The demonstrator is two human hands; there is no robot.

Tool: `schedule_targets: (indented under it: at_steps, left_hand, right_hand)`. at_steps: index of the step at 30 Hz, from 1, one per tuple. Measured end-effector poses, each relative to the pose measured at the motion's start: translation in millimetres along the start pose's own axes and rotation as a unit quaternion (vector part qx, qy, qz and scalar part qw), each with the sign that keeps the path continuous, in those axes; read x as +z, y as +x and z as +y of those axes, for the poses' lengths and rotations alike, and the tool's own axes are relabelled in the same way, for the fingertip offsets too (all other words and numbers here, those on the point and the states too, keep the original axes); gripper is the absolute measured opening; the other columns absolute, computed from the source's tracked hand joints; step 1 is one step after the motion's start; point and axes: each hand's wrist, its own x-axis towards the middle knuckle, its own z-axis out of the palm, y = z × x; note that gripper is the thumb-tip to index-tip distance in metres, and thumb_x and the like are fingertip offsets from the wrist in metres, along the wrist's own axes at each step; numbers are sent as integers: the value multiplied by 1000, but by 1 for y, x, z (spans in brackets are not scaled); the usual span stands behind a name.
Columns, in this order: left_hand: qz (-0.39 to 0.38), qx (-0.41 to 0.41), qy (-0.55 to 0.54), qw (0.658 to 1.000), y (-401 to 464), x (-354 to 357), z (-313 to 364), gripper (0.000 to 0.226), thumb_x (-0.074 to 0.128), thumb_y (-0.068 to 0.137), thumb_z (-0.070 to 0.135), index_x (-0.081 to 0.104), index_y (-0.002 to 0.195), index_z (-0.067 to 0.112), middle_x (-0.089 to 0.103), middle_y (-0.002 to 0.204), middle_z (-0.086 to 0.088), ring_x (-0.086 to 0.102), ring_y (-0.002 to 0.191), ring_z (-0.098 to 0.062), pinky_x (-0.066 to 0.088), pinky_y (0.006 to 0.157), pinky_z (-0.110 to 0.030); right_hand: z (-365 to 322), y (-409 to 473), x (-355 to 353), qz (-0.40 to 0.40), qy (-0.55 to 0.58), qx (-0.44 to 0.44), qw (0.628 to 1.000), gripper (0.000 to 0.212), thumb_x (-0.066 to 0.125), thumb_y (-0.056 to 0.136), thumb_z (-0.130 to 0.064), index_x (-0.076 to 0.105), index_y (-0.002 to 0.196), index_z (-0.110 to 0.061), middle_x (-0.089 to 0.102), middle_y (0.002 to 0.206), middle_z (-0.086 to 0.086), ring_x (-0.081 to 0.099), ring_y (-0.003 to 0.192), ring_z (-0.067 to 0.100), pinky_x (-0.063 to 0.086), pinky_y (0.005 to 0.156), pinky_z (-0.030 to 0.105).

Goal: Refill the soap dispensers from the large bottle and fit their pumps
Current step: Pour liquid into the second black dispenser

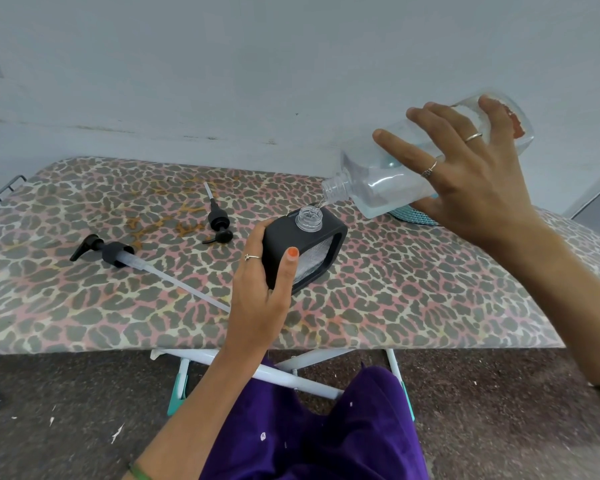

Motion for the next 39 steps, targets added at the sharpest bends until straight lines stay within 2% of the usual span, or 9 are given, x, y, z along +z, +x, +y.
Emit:
schedule_targets:
  at_steps: [3,7,10,14,21,26,34,37,39]
  left_hand:
    - [-2,-5,1,1000,0,0,0,61,43,95,49,38,145,15,58,95,-35,56,85,-47,46,73,-52]
    - [3,7,-5,1000,0,0,-2,52,43,96,48,40,141,21,57,79,-7,54,62,-11,46,69,-41]
    - [1,4,-2,1000,1,0,-1,57,42,96,50,40,142,18,60,94,-30,57,77,-36,47,72,-47]
    - [-5,4,3,1000,0,0,1,62,43,96,51,37,145,15,58,100,-35,55,90,-52,48,75,-58]
    - [-4,1,2,1000,1,-1,-2,60,42,95,53,38,144,18,57,98,-36,54,89,-50,46,75,-54]
    - [-5,-5,8,1000,1,0,-3,66,42,95,55,35,147,15,57,103,-38,54,95,-54,47,79,-60]
    - [-9,-15,9,1000,2,0,-3,74,38,92,66,33,148,17,56,106,-38,53,97,-55,47,82,-62]
    - [-5,-12,0,1000,1,0,-4,66,38,92,66,37,143,24,59,96,-27,58,86,-42,50,80,-54]
    - [-4,-18,3,1000,2,0,-5,78,37,90,71,34,147,18,58,105,-35,56,96,-52,48,83,-60]
  right_hand:
    - [0,1,1,-2,-2,-2,1000,73,69,85,-30,31,148,-31,46,141,19,43,131,35,22,105,63]
    - [1,4,1,-3,-5,-12,1000,75,71,84,-29,31,147,-31,46,141,19,43,131,35,23,105,64]
    - [1,6,0,-8,-4,-17,1000,76,71,84,-30,29,148,-31,45,142,19,43,132,35,22,105,64]
    - [1,5,-1,-11,-6,-21,1000,72,66,86,-32,29,148,-31,44,143,19,42,132,35,21,105,64]
    - [1,8,-1,-3,-24,-34,999,68,63,87,-30,32,147,-30,47,141,18,43,131,33,25,103,63]
    - [3,9,-2,2,-35,-41,999,60,51,91,-33,32,148,-31,47,141,17,44,131,32,25,103,63]
    - [2,13,-3,-3,-48,-51,998,76,66,83,-19,29,148,-31,46,141,17,44,131,33,25,103,64]
    - [2,13,-3,-9,-58,-58,997,71,60,87,-20,29,149,-32,46,142,17,43,132,32,24,104,63]
    - [4,13,-3,-8,-64,-60,996,68,57,88,-21,28,149,-32,46,142,16,43,132,32,24,105,63]
